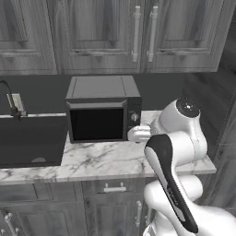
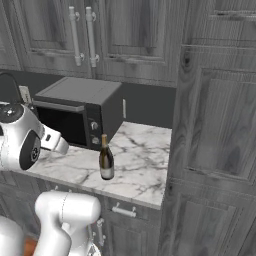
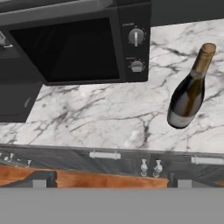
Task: There is a wine glass and glass cup on the dining counter. Place the wine bottle next to the wine glass and the juice bottle next to the glass cup.
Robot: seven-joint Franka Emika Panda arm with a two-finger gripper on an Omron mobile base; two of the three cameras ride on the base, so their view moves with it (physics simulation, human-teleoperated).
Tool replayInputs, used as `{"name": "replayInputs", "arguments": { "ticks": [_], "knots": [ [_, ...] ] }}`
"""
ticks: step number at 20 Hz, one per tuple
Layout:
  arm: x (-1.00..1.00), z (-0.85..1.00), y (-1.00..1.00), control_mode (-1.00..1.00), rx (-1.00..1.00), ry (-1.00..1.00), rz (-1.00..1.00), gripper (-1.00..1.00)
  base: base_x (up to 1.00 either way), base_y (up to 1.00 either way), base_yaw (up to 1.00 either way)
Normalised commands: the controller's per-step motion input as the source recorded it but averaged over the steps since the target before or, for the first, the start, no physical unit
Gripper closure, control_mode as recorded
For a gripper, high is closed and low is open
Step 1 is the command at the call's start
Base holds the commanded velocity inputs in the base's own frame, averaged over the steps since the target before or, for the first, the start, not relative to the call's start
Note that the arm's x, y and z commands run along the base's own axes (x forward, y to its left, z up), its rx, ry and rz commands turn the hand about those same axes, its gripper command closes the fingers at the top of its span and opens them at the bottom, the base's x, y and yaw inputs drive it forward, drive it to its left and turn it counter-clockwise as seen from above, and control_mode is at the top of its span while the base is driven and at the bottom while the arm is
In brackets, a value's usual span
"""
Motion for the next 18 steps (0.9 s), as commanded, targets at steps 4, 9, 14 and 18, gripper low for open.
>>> {"name": "replayInputs", "arguments": {
  "ticks": [4,9,14,18],
  "knots": [
    [-0.05,-0.06,0.07,-1.00,-0.11,-0.07,-0.23,-1.00,0.00,0.00,0.00],
    [0.04,-0.02,0.01,-1.00,-0.12,-0.16,-0.51,-1.00,0.00,0.00,0.00],
    [0.09,0.00,0.00,-1.00,-0.02,-0.15,-0.51,-1.00,0.00,0.00,0.00],
    [0.06,-0.09,0.00,-1.00,-0.06,-0.12,-0.46,-1.00,0.00,0.00,0.00]
  ]
}}
